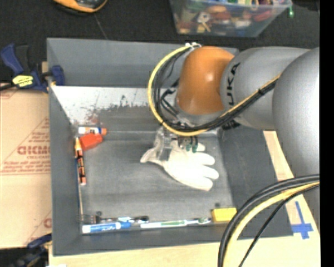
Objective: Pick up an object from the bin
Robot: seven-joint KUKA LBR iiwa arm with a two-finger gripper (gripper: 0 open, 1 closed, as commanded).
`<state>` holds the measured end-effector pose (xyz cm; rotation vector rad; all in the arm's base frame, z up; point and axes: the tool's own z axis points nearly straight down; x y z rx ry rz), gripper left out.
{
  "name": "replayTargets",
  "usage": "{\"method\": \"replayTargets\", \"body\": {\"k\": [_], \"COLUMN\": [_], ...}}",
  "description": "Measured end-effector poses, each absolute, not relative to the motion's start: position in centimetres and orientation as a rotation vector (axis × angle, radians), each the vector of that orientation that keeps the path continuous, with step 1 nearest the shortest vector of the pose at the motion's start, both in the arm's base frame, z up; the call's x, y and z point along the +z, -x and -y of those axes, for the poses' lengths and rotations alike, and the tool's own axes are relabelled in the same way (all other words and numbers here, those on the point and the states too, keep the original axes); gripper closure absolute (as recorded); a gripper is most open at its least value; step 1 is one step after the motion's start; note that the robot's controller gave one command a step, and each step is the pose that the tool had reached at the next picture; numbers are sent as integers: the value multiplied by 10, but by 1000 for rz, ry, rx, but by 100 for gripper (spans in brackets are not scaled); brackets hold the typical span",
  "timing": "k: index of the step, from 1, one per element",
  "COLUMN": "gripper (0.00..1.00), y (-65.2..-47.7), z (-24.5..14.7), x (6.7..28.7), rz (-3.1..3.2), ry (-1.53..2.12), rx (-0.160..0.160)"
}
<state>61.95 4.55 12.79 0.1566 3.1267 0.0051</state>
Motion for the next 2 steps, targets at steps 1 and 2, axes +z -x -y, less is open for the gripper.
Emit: {"method": "replayTargets", "body": {"k": [1, 2], "gripper": [100, 100], "y": [-621, -621], "z": [-46, -45], "x": [160, 178], "rz": [-3119, -3120], "ry": [-155, -155], "rx": [6, 7]}}
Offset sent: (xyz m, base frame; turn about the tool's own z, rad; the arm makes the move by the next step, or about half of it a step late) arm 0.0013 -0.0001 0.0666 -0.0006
